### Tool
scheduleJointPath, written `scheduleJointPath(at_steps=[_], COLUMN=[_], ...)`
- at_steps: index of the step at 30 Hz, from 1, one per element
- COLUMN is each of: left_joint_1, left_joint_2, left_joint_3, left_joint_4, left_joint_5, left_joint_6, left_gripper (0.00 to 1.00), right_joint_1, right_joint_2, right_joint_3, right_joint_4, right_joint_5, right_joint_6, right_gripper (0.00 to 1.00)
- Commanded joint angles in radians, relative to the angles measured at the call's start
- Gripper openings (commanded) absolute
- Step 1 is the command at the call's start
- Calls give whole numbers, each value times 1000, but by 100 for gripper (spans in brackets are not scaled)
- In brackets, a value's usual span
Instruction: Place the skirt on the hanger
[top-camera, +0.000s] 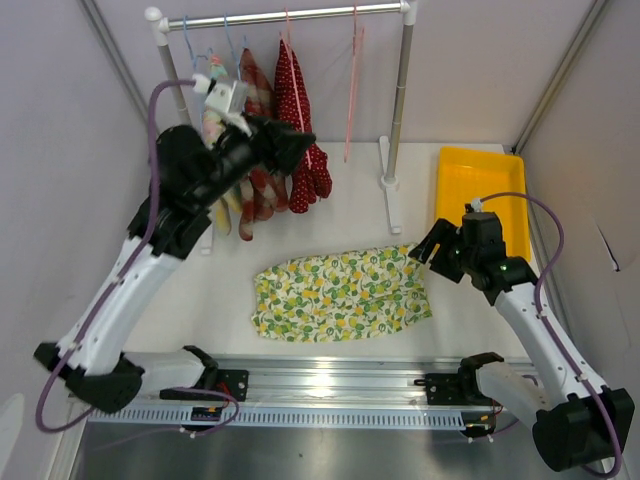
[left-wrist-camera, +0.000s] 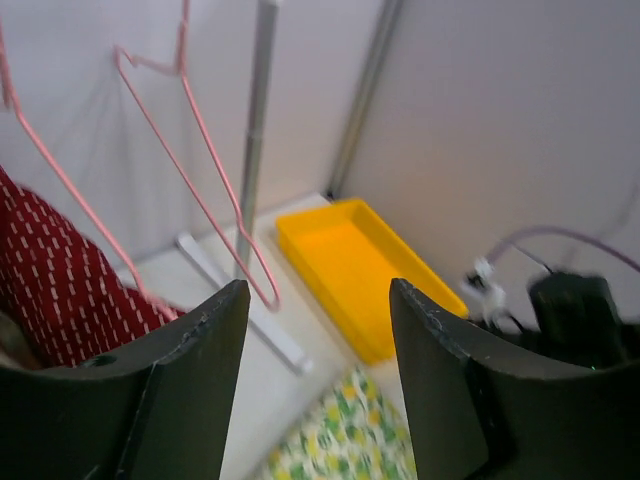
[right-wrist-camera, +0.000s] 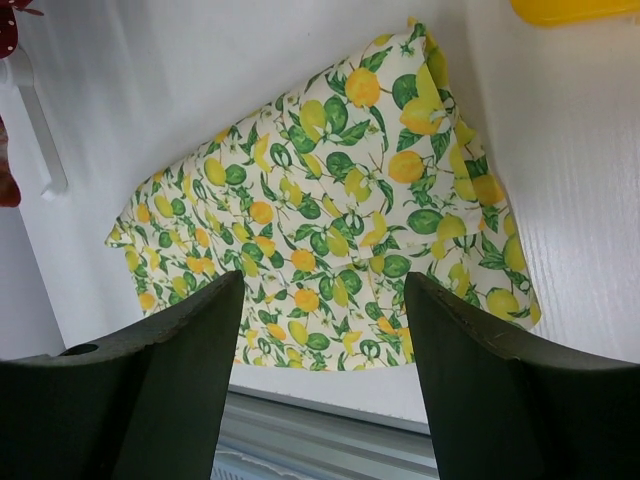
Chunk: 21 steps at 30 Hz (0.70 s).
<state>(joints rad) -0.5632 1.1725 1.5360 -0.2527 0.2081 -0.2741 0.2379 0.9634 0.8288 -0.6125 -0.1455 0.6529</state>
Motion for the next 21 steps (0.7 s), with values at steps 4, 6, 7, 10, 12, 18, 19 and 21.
scheduleJointPath(at_steps=[4,6,7,10,12,18,19,21], left_joint_1=[-96,-107,-110,-110,-110,-115,-116,-116], left_joint_2=[349,473,507,616,697,834,835,837], left_joint_3=[315,400,441,525,582,777,773,759], left_joint_4=[128,147,159,196,188,99,107,116], left_joint_5=[-386,-450,-470,-545,-552,-639,-642,-651], left_joint_6=[176,194,206,222,233,240,239,239], left_gripper=[66,65,65,66,67,65,63,61], right_joint_1=[1,3,3,1,3,1,3,1], right_joint_2=[21,26,29,40,46,52,52,52], right_joint_3=[72,88,105,139,148,159,156,148], right_joint_4=[14,11,8,-12,-13,-12,-10,-9], right_joint_5=[-14,-17,-16,-14,-16,-32,-32,-32], right_joint_6=[-12,-19,-21,-38,-47,-59,-64,-67], right_gripper=[71,71,71,71,71,71,71,71])
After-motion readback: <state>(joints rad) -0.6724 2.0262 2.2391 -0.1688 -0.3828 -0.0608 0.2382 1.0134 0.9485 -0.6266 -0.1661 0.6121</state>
